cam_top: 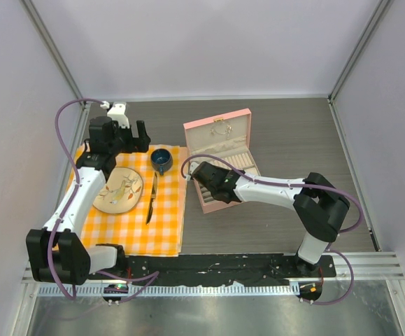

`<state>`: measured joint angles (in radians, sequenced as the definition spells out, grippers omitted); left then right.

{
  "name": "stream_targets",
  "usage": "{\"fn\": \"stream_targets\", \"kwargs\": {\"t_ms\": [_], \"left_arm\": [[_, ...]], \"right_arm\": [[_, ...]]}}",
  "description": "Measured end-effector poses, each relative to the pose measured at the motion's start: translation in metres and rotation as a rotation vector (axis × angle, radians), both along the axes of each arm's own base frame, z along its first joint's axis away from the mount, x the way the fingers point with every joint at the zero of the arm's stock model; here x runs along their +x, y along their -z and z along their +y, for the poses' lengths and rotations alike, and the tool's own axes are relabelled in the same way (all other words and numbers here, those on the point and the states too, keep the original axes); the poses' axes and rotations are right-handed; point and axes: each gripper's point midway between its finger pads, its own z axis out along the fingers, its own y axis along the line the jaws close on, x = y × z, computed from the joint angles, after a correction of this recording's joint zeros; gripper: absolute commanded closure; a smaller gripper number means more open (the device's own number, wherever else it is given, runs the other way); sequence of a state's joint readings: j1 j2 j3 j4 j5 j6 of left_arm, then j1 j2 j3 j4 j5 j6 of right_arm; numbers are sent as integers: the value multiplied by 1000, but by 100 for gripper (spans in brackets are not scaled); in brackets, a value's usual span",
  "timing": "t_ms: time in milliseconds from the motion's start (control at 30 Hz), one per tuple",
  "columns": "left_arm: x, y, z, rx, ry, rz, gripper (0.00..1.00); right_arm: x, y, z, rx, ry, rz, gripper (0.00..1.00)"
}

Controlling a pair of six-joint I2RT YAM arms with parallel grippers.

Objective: Organize the mixed jewelry

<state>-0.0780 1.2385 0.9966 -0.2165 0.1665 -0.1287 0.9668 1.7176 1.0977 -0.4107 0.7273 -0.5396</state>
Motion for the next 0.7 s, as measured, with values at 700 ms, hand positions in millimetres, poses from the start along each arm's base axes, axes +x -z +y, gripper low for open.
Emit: {"fn": "stream_targets", "kwargs": {"t_ms": [700], "left_arm": [[0,0,1,-4,-3,0,0]], "right_arm": [[-5,2,4,-21,2,4,95]]}}
